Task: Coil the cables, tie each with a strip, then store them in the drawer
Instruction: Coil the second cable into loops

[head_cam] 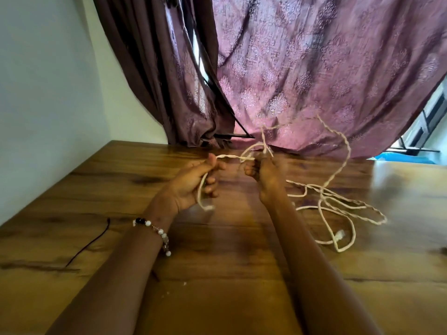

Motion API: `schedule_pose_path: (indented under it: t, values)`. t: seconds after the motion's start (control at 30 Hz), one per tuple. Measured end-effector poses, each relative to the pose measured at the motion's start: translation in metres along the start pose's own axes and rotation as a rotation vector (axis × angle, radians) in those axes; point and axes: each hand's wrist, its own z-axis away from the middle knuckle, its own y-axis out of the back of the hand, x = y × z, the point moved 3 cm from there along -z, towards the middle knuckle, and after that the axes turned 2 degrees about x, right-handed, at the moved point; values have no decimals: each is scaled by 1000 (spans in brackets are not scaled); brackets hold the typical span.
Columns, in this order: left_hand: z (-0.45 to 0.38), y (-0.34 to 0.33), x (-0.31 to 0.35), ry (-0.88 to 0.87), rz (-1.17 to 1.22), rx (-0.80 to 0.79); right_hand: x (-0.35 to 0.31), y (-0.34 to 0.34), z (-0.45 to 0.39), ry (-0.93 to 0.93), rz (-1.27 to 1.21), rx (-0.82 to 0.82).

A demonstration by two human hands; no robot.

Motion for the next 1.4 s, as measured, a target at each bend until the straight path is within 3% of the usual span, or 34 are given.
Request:
schedule_pose_path:
  t: [0.1,0.2,0.3,0.37,0.47,0.6,0.73,0.9,1.07,1.13,1.23,1.4]
  values:
    - [-9,9,4,0,111,-10,20,4,-15,108,388,98]
    - [-12,17,5,17,179,-51,15,2,-13,527,849,117]
    - [-8,16,10,41,158,-82,6,0,1,837,1245,63]
    - [-6,15,12,24,183,-115,17,2,-1,822,1461,-91]
    - [-2,20,18,-91,371,-163,27,3,-6,759,1468,-241]
    - [3,31,22,-236,434,-132,20,6,-8,923,1214,-174]
    - [4,30,26,-325,378,-84,15,5,-1,997,1199,-163]
    - [2,29,28,-378,359,43,23,4,-8,898,1164,-242]
    - [5,41,36,-461,505,105,30,5,-8,804,1135,-275]
    - [6,44,35,-470,542,137,30,4,-4,780,1172,-315]
    - [5,45,33,-484,469,200,24,-3,5,779,1416,-394]
    - [2,40,31,-511,318,228,7,-22,35,1068,1611,-436]
